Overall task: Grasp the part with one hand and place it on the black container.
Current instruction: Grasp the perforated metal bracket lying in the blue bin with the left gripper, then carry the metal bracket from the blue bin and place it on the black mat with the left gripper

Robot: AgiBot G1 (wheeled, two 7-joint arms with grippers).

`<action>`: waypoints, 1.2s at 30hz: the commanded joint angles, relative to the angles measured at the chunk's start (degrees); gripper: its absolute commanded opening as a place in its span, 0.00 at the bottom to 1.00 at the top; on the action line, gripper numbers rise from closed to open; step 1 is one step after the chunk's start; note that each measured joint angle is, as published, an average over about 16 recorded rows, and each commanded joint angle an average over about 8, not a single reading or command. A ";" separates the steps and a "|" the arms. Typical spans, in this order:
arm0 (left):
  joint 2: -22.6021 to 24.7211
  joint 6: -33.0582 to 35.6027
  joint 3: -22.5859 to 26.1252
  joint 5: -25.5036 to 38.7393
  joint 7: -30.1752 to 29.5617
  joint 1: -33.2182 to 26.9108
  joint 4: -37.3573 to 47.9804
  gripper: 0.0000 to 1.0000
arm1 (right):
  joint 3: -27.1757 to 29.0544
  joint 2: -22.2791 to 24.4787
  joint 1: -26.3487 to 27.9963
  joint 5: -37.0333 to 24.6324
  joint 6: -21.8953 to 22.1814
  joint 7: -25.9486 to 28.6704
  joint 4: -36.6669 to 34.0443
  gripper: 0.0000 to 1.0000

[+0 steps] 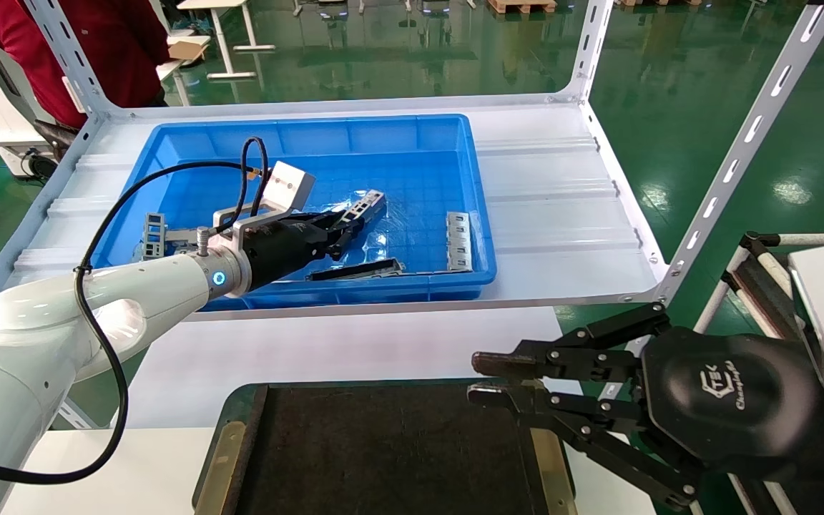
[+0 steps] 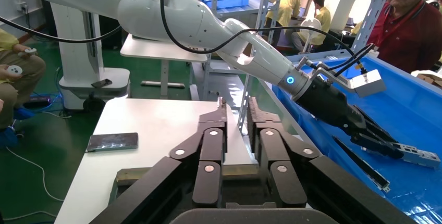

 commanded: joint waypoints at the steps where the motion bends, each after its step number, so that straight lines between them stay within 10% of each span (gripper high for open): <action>1: -0.01 0.05 0.04 -0.04 -0.06 0.06 0.02 0.00 | 0.00 0.00 0.00 0.00 0.00 0.00 0.00 0.00; 19: -1.84 4.81 -1.94 -3.44 2.16 -3.29 -1.02 0.00 | -0.02 0.01 0.00 0.01 0.01 -0.01 0.00 0.00; 36: -10.05 38.77 -2.96 -6.37 0.87 -3.17 -5.31 0.00 | -0.04 0.01 0.01 0.02 0.01 -0.02 0.00 0.00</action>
